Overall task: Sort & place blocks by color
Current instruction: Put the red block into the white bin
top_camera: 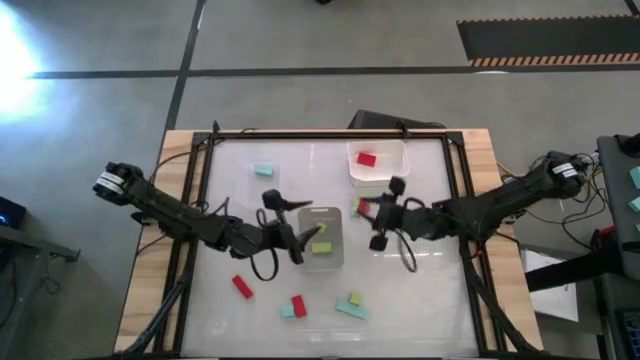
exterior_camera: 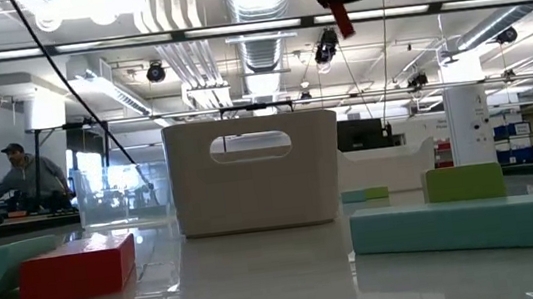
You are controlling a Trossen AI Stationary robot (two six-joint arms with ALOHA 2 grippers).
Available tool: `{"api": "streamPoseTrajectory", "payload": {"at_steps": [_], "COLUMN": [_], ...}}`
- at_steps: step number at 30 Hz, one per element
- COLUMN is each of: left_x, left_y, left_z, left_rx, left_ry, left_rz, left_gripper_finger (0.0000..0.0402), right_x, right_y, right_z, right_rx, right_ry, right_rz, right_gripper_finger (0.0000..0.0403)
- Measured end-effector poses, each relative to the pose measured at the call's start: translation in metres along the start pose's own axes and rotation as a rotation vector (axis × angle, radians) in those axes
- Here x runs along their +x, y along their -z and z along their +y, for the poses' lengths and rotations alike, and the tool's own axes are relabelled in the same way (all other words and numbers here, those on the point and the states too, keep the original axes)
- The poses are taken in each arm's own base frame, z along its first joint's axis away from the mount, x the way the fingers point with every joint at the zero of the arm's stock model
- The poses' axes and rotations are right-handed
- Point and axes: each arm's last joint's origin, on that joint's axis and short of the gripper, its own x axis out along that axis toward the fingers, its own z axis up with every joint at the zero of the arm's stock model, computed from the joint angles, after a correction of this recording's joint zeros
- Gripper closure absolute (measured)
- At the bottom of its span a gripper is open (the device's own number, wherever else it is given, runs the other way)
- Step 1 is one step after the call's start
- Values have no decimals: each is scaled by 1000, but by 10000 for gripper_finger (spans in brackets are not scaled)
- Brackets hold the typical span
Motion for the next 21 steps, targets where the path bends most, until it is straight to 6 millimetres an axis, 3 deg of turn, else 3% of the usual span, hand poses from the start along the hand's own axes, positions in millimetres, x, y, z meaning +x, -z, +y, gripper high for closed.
{"api": "streamPoseTrajectory", "payload": {"at_steps": [7,12,21], "left_x": [-14,-20,-21], "left_y": [-9,-10,-7], "left_z": [36,46,48], "left_rx": [7,-18,-33], "left_ry": [-183,-198,-247], "left_rz": [27,16,48], "left_gripper_finger": [96,96,95], "right_x": [6,22,65], "right_y": [-17,-20,15], "right_z": [-51,-88,-154], "right_rx": [-43,-24,29], "right_ry": [150,133,-16], "right_rz": [384,568,759], "right_gripper_finger": [279,279,279]}}
